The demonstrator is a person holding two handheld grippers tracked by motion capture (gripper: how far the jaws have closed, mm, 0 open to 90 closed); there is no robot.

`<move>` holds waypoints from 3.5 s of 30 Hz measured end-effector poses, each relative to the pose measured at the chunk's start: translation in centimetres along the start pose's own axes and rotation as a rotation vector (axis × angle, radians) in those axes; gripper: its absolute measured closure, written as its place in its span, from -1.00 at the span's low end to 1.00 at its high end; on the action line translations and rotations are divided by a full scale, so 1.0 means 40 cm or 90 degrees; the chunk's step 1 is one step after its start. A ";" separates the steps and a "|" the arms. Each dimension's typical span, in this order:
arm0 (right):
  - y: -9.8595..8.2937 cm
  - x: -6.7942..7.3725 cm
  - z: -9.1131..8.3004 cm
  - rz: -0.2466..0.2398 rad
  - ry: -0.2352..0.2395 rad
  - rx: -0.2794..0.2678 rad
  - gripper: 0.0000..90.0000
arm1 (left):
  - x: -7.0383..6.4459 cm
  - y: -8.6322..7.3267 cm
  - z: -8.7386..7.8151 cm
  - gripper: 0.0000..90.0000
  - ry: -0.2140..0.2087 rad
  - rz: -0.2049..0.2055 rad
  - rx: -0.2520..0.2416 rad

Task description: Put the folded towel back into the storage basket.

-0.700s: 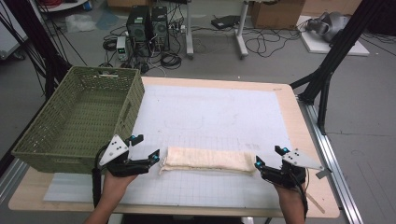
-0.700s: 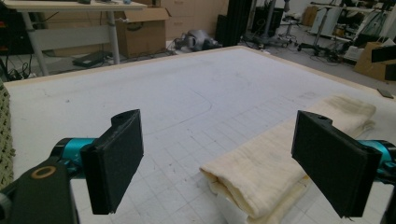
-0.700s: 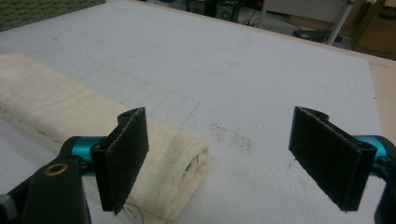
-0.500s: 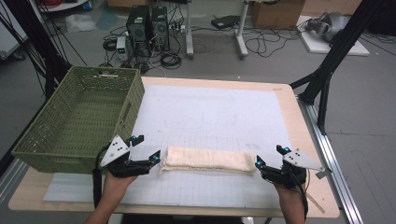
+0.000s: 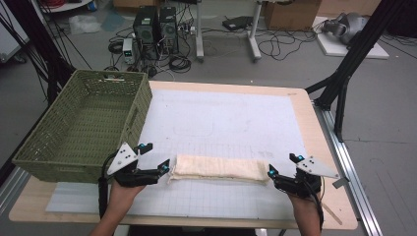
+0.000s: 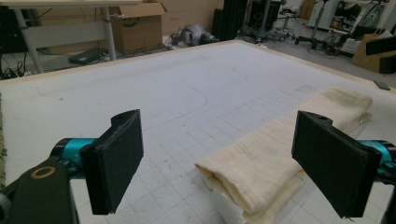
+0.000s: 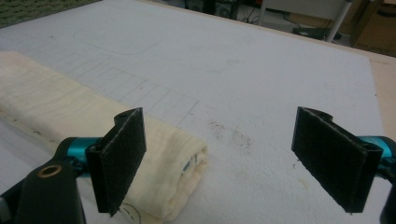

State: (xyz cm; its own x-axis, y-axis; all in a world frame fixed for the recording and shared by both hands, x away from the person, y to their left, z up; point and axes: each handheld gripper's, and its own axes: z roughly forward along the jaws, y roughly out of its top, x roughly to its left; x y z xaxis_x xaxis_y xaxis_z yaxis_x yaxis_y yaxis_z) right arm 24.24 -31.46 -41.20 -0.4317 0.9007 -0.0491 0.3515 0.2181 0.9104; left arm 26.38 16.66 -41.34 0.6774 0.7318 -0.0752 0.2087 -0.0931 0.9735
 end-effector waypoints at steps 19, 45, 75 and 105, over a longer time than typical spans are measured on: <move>0.000 0.000 0.000 0.002 0.000 0.004 -0.64 | -0.002 0.006 0.000 -0.61 -0.007 -0.004 0.004; 0.001 -0.003 -0.002 -0.002 -0.002 0.008 -0.63 | -0.006 0.057 0.047 -0.59 -0.042 -0.045 0.076; -0.001 -0.005 0.002 -0.005 0.007 0.012 -0.63 | 0.002 0.014 0.177 -0.40 -0.025 -0.067 0.275; -0.003 -0.005 0.007 -0.002 0.009 0.021 -0.63 | -0.038 -0.035 0.192 0.75 -0.092 -0.027 0.334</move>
State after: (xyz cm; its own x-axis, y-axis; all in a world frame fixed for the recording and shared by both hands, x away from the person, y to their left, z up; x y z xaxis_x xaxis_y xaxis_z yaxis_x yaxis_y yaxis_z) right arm 24.50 -31.55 -41.41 -0.4443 0.8947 -0.0460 0.3777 0.2336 0.8960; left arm 30.47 10.49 -44.27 0.7434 0.6451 -0.1766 0.5366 -0.4176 0.7333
